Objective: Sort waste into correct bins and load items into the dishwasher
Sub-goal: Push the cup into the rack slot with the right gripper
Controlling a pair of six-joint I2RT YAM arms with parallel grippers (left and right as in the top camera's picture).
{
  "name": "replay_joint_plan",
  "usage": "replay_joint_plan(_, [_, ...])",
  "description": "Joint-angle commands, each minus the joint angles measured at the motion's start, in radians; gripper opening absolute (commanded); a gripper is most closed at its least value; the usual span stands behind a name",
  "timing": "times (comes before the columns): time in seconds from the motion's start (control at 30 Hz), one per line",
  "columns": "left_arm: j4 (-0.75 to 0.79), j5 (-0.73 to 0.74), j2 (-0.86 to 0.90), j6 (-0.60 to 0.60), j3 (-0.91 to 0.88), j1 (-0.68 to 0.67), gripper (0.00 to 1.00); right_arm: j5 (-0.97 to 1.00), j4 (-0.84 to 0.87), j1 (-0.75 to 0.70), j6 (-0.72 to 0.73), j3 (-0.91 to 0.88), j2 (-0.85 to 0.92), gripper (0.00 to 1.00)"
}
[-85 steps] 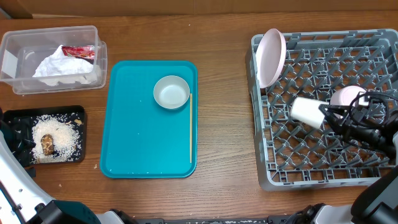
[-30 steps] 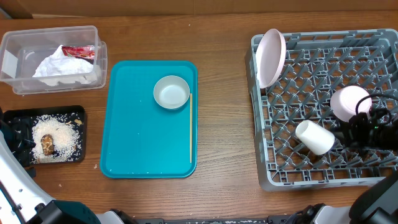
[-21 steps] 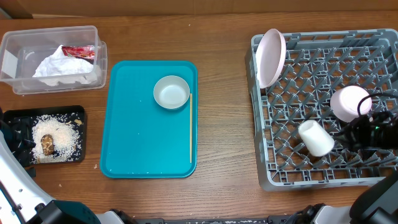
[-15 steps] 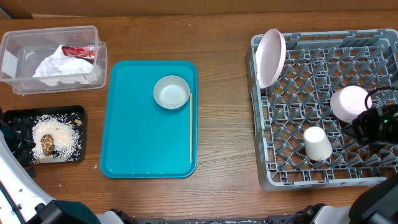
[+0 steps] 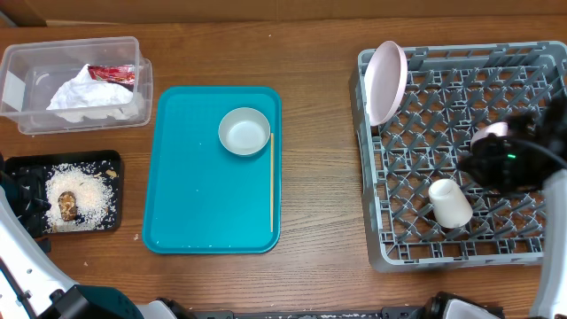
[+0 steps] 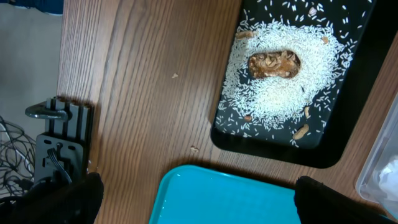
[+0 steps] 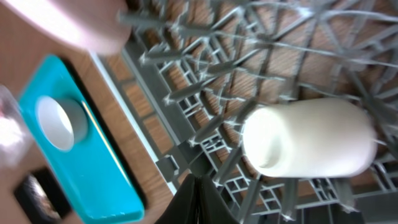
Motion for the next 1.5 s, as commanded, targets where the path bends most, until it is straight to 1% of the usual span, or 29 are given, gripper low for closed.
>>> replay_joint_plan(0.0, [-0.002, -0.004, 0.003, -0.018, -0.004, 0.003, 1.00, 0.209, 0.023, 0.114, 0.137, -0.047, 0.000, 0.04])
replay_joint_plan(0.1, [-0.002, -0.004, 0.003, -0.018, -0.004, 0.003, 1.00, 0.298, 0.034, 0.159, 0.197, -0.076, 0.011, 0.04])
replay_joint_plan(0.23, [-0.002, -0.004, 0.003, -0.018, -0.004, 0.003, 1.00, 0.300, 0.047, 0.169, 0.204, -0.109, 0.048, 0.04])
replay_joint_plan(0.47, [-0.002, -0.004, 0.003, -0.018, -0.004, 0.003, 1.00, 0.302, 0.058, 0.168, 0.204, -0.113, 0.125, 0.04])
replay_joint_plan(0.67, [-0.002, -0.004, 0.003, -0.018, -0.004, 0.003, 1.00, 0.316, 0.065, 0.168, 0.213, -0.113, 0.140, 0.04])
replay_joint_plan(0.8, [-0.002, -0.004, 0.003, -0.018, -0.004, 0.003, 1.00, 0.450, 0.049, 0.168, 0.298, -0.113, 0.140, 0.04])
replay_joint_plan(0.93, [-0.002, -0.004, 0.003, -0.018, -0.004, 0.003, 1.00, 0.478, 0.043, 0.168, 0.316, -0.109, 0.140, 0.04])
replay_joint_plan(1.03, [-0.002, -0.004, 0.003, -0.018, -0.004, 0.003, 1.00, 0.493, 0.020, 0.167, 0.328, -0.083, 0.140, 0.04])
replay_joint_plan(1.13, [-0.002, -0.004, 0.003, -0.018, -0.004, 0.003, 1.00, 0.550, -0.029, 0.167, 0.365, -0.040, 0.140, 0.04])
replay_joint_plan(1.27, [-0.002, -0.004, 0.003, -0.018, -0.004, 0.003, 1.00, 0.570, -0.084, 0.167, 0.370, 0.005, 0.140, 0.04])
replay_joint_plan(1.37, [-0.002, -0.004, 0.003, -0.018, -0.004, 0.003, 1.00, 0.611, -0.113, 0.167, 0.412, 0.009, 0.138, 0.04])
replay_joint_plan(1.47, [-0.002, -0.004, 0.003, -0.018, -0.004, 0.003, 1.00, 0.606, -0.125, 0.167, 0.414, 0.009, 0.138, 0.04])
